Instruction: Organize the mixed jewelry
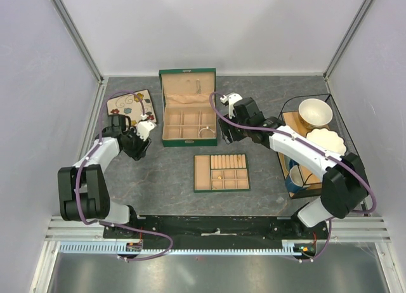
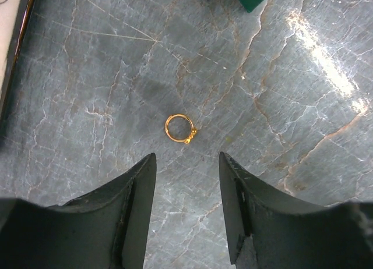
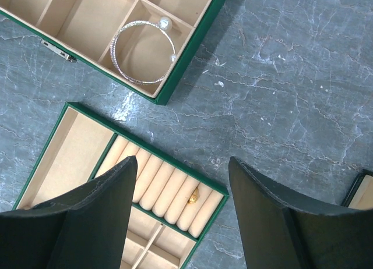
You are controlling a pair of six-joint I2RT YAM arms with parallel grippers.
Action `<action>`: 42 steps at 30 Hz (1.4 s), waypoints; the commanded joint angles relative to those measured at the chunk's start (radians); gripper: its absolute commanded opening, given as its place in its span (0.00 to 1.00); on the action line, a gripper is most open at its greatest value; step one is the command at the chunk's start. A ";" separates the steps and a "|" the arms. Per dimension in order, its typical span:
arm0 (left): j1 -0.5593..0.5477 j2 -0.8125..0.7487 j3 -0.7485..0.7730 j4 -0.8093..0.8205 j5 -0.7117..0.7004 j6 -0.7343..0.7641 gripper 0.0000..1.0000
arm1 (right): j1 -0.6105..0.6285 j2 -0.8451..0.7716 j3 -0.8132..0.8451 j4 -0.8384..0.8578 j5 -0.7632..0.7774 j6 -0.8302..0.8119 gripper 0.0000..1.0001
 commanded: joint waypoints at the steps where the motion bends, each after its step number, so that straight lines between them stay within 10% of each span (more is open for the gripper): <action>1: 0.003 0.026 0.006 0.053 0.056 0.116 0.53 | -0.005 0.014 0.039 0.019 -0.018 -0.013 0.71; 42: -0.012 0.188 0.115 -0.086 0.098 0.343 0.42 | -0.042 0.038 0.027 0.011 -0.063 0.001 0.71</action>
